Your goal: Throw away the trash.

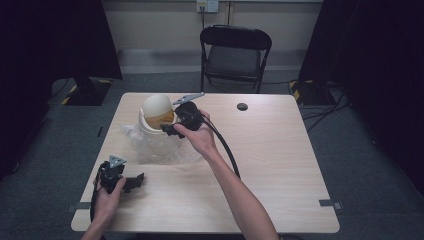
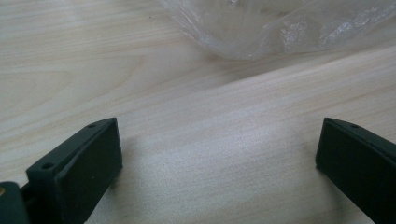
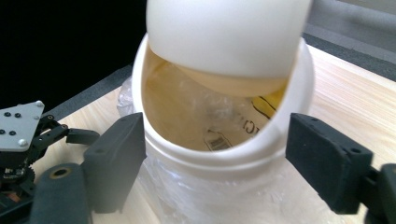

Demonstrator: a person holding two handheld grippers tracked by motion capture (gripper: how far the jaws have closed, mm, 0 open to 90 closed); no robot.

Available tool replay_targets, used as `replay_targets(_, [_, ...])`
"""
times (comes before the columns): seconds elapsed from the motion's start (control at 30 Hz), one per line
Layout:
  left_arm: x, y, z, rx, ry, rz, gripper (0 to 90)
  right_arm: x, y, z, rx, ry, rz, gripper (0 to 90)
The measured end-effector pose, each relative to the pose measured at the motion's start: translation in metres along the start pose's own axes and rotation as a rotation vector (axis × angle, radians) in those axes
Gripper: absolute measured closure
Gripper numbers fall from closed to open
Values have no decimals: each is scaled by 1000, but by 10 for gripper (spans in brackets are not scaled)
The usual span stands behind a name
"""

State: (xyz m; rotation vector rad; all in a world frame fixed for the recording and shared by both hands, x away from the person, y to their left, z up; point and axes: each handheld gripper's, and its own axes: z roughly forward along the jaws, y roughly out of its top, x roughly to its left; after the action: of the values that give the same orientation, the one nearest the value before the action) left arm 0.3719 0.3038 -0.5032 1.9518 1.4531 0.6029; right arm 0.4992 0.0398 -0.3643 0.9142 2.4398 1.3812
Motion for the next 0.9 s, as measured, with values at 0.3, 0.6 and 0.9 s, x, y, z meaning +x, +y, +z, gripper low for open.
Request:
replay_targets(0.3, [0, 0, 0, 0, 0, 0, 0, -8, -11, -17, -13, -33, 4, 141])
replay_targets(0.6, [0, 0, 0, 0, -1, 0, 0, -20, -28, -41, -18, -66, 34, 139])
replay_targets(0.9, [0, 0, 0, 0, -2, 0, 0, -29, -47, -65, 0, -137, 41, 139])
